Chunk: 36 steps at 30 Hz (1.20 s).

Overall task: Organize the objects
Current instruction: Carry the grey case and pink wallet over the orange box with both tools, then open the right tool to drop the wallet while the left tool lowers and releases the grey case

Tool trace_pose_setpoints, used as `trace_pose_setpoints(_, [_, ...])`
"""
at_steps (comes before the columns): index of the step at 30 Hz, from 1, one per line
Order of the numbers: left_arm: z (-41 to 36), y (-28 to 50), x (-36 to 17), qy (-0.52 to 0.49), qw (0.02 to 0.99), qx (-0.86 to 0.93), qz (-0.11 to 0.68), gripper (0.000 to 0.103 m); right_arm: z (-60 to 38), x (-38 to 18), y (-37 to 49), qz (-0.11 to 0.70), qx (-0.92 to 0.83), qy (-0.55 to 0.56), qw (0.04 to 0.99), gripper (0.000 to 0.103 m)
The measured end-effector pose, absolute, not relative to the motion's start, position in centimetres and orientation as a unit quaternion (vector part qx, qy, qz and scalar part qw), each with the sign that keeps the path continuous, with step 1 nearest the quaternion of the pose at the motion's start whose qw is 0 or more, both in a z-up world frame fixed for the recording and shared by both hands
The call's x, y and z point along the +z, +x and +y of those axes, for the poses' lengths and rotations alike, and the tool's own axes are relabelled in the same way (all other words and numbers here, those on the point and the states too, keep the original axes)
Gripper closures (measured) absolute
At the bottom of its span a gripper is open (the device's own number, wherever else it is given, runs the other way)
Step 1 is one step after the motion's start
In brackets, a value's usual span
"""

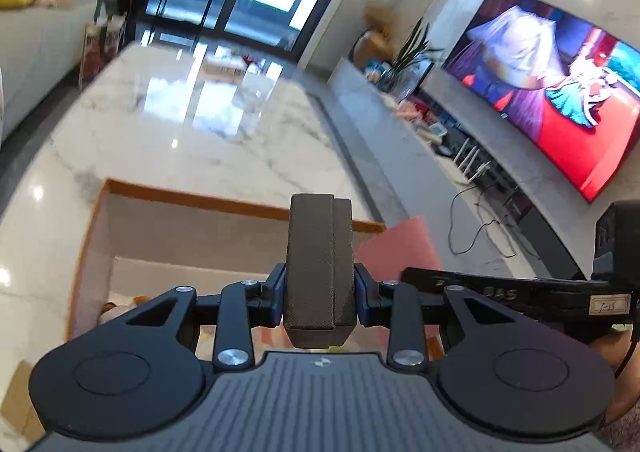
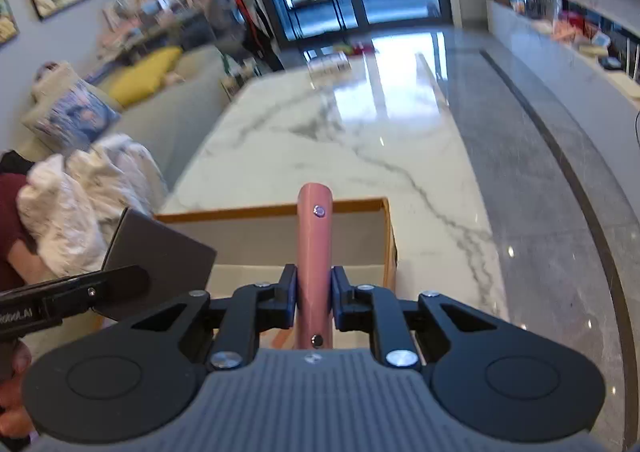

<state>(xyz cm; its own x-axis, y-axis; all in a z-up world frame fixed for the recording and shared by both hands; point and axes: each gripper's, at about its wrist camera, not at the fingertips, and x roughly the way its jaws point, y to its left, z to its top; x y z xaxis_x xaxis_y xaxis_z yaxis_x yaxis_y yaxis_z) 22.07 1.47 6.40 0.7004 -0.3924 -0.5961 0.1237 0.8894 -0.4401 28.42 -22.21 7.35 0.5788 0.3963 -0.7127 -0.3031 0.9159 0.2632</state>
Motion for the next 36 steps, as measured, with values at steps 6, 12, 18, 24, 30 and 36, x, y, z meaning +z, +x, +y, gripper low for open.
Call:
trace_pose_setpoints(6, [2.7,25.1,2.5,-0.218,0.884,-0.139,0.39,0.065,-18.4,2.6,32.3,0.454,0.17,0.002,0.875,0.085])
trace_pose_setpoints(12, [4.4,25.8,0.1,-0.252,0.87,-0.141,0.4,0.065,-16.9,1.1,33.3,0.468,0.176,-0.021,0.866,0.085])
trace_pose_setpoints(18, [5.1,26.1,0.1,-0.254,0.87,-0.135,0.401,0.065,-15.9,-0.3,33.3,0.479,0.158,-0.048,0.862,0.085])
trace_pose_setpoints(24, [4.8,26.1,0.0,-0.244,0.874,-0.132,0.4,0.065,-15.1,0.0,33.7,0.473,0.153,-0.081,0.864,0.083])
trace_pose_setpoints(30, [3.6,26.3,0.1,-0.222,0.88,-0.131,0.398,0.065,-15.0,0.9,33.0,0.456,0.159,-0.13,0.866,0.083])
trace_pose_setpoints(36, [3.7,26.1,0.1,-0.223,0.882,-0.125,0.397,0.065,-15.7,2.3,32.4,0.427,0.154,-0.159,0.877,0.071])
